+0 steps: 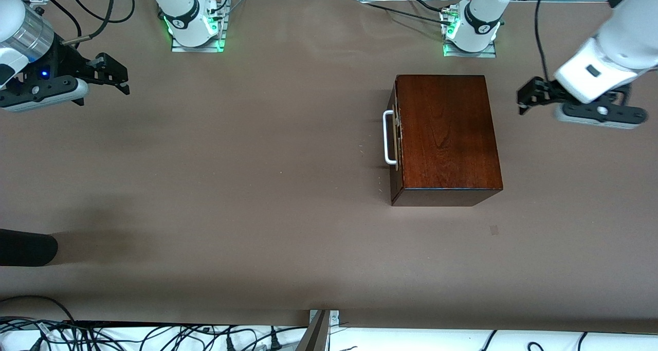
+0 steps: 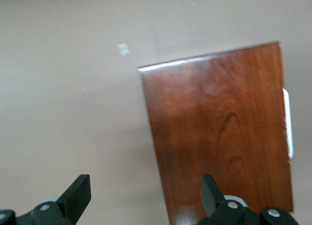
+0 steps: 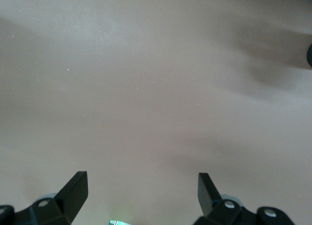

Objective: Open drawer, take yellow block, close drawer

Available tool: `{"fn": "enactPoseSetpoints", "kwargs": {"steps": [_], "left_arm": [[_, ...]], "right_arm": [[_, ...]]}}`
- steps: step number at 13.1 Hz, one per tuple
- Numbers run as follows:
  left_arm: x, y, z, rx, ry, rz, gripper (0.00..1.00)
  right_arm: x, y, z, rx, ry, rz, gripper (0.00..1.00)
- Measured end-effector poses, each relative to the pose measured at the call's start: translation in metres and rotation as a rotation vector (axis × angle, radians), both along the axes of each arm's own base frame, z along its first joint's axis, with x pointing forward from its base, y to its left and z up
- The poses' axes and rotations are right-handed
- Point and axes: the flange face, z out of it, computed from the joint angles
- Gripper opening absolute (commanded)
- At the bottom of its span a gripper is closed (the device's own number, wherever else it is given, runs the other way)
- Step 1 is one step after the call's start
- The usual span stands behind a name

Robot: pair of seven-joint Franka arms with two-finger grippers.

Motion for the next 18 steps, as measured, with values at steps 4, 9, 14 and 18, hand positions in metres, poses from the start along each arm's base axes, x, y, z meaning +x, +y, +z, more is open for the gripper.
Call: {"fn": "enactPoseSetpoints", "kwargs": {"steps": [4, 9, 14, 18], "left_arm": [[-0.017, -0.083, -0.022, -0.012, 0.075, -0.148, 1.0], [-0.003, -0.173, -0.106, -0.085, 0.126, -0.141, 1.0], [-0.009, -0.262, -0.188, -0.038, 0.075, 0.019, 1.0], [-0.033, -0.308, -0.251, 0.133, 0.017, 0.076, 1.0]], "right_arm": [[0.0, -0.001, 0.0, 0.0, 0.001, -0.001, 1.0], [0.0, -0.001, 0.0, 0.0, 0.002, -0.001, 1.0], [0.0, -0.001, 0.0, 0.0, 0.002, -0.001, 1.0], [0.0, 0.0, 0.0, 0.0, 0.002, -0.001, 1.0]]}}
